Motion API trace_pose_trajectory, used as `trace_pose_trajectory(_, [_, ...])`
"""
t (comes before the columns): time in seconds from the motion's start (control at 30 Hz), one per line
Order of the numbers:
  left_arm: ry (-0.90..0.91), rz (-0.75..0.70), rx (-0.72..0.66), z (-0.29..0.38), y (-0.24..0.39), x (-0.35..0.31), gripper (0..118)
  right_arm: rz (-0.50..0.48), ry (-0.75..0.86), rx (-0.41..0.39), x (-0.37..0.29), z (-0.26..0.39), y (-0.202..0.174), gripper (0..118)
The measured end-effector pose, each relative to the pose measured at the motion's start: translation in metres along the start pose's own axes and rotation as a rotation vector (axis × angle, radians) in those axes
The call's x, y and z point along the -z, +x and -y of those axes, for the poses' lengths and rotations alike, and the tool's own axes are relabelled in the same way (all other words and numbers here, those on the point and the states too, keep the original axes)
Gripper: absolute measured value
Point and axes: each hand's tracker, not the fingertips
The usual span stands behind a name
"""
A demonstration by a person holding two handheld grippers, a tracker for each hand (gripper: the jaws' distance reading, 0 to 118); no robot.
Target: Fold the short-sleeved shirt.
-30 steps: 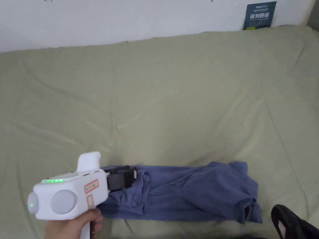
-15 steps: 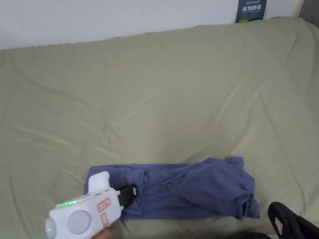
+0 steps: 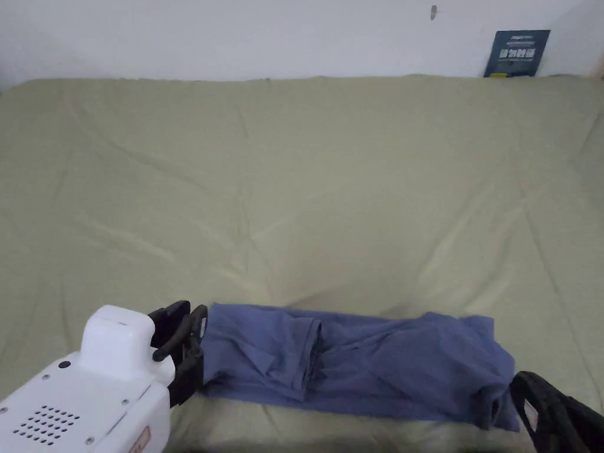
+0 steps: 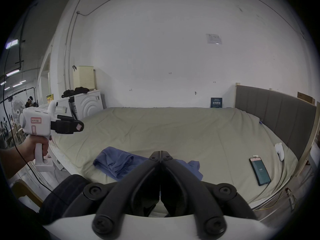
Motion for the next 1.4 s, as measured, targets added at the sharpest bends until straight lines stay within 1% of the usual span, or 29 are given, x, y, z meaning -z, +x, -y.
trace_pose_trajectory(0.1, [-0.043, 0.018, -0.104, 0.013, -0.03, 0.012, 18, -0.011, -0.006, 0.02, 0.002, 0.0, -0.01, 0])
trace_pose_trajectory(0.13, [-0.104, 0.043, -0.188, 0.017, -0.045, 0.025, 18, -0.014, -0.011, 0.024, 0.002, 0.0, -0.013, 0])
trace_pose_trajectory(0.2, [-0.232, 0.188, -0.627, 0.036, -0.099, 0.053, 18, -0.015, -0.017, 0.027, 0.001, 0.0, -0.02, 0])
trace_pose_trajectory(0.23, [-0.254, 0.232, -0.754, 0.047, -0.116, 0.064, 18, -0.016, -0.023, 0.023, 0.001, 0.0, -0.022, 0])
trace_pose_trajectory(0.3, [-0.306, 0.236, -0.722, 0.056, -0.125, 0.084, 18, -0.006, -0.044, 0.0, 0.003, 0.002, -0.025, 0])
trace_pose_trajectory(0.33, [-0.315, 0.223, -0.655, 0.059, -0.129, 0.089, 19, -0.004, -0.056, -0.009, 0.004, 0.003, -0.025, 0])
trace_pose_trajectory(0.37, [-0.318, 0.277, -0.672, 0.065, -0.137, 0.097, 20, 0.001, -0.07, -0.021, 0.006, 0.003, -0.026, 0])
trace_pose_trajectory(0.4, [-0.306, 0.356, -0.759, 0.076, -0.148, 0.105, 32, 0.016, -0.085, -0.045, 0.009, 0.003, -0.027, 0])
trace_pose_trajectory(0.43, [-0.294, 0.414, -0.846, 0.084, -0.157, 0.112, 73, 0.025, -0.093, -0.061, 0.011, 0.003, -0.028, 0])
trace_pose_trajectory(0.47, [-0.318, 0.504, -0.948, 0.094, -0.168, 0.126, 105, 0.02, -0.096, -0.059, 0.014, 0.003, -0.029, 0])
trace_pose_trajectory(0.5, [-0.342, 0.577, -1.018, 0.104, -0.174, 0.139, 118, 0.014, -0.102, -0.052, 0.018, 0.001, -0.028, 0])
trace_pose_trajectory(0.57, [-0.346, 0.662, -1.108, 0.118, -0.18, 0.156, 118, 0.003, -0.121, -0.038, 0.026, -0.001, -0.026, 0])
trace_pose_trajectory(0.63, [-0.362, 0.664, -1.119, 0.129, -0.178, 0.178, 118, 0.008, -0.134, -0.039, 0.034, -0.002, -0.027, 0])
trace_pose_trajectory(0.7, [-0.462, 0.769, -1.15, 0.146, -0.168, 0.208, 118, 0.009, -0.146, -0.04, 0.043, -0.004, -0.027, 0])
trace_pose_trajectory(0.77, [-0.399, 0.932, -1.102, 0.134, -0.158, 0.218, 118, 0.01, -0.152, -0.034, 0.05, -0.005, -0.028, 0])
trace_pose_trajectory(0.8, [-0.487, 0.91, -1.067, 0.129, -0.149, 0.228, 118, 0.007, -0.157, -0.031, 0.054, -0.005, -0.028, 0])
trace_pose_trajectory(0.83, [-0.526, 0.869, -1.024, 0.125, -0.143, 0.233, 110, 0.007, -0.16, -0.031, 0.057, -0.005, -0.028, 0])
trace_pose_trajectory(0.87, [-0.523, 0.866, -1.001, 0.121, -0.138, 0.235, 88, 0.01, -0.163, -0.032, 0.061, -0.005, -0.029, 0])
trace_pose_trajectory(0.9, [-0.537, 0.845, -0.995, 0.119, -0.136, 0.238, 45, 0.011, -0.166, -0.029, 0.064, -0.005, -0.03, 0])
trace_pose_trajectory(0.93, [-0.58, 0.746, -0.985, 0.115, -0.137, 0.246, 12, 0.01, -0.17, -0.023, 0.067, -0.005, -0.03, 0])
trace_pose_trajectory(0.97, [-0.665, 0.593, -0.96, 0.12, -0.135, 0.253, 12, 0.008, -0.173, -0.016, 0.07, -0.005, -0.031, 0])
trace_pose_trajectory(1.0, [-0.696, 0.556, -1.016, 0.129, -0.139, 0.256, 12, 0.005, -0.175, -0.011, 0.071, -0.005, -0.032, 0])
trace_pose_trajectory(1.03, [-0.595, 0.678, -1.084, 0.129, -0.143, 0.252, 12, 0.002, -0.177, -0.008, 0.073, -0.005, -0.033, 0])
trace_pose_trajectory(1.07, [-0.543, 0.631, -1.036, 0.122, -0.134, 0.241, 11, -0.001, -0.178, -0.007, 0.074, -0.005, -0.034, 0])
trace_pose_trajectory(1.1, [-0.564, 0.559, -0.999, 0.115, -0.13, 0.234, 11, -0.004, -0.179, -0.01, 0.074, -0.004, -0.034, 0])
trace_pose_trajectory(1.17, [-0.513, 0.519, -0.998, 0.108, -0.135, 0.22, 11, -0.006, -0.177, -0.015, 0.073, -0.005, -0.035, 0])
trace_pose_trajectory(1.23, [-0.472, 0.434, -0.991, 0.092, -0.145, 0.202, 11, -0.013, -0.169, -0.012, 0.07, -0.006, -0.035, 0])
trace_pose_trajectory(1.33, [-0.401, 0.28, -0.902, 0.069, -0.178, 0.177, 11, -0.018, -0.146, -0.014, 0.062, -0.008, -0.035, 0])
trace_pose_trajectory(1.4, [-0.36, 0.159, -0.81, 0.052, -0.191, 0.161, 11, -0.031, -0.136, -0.007, 0.056, -0.008, -0.034, 0])
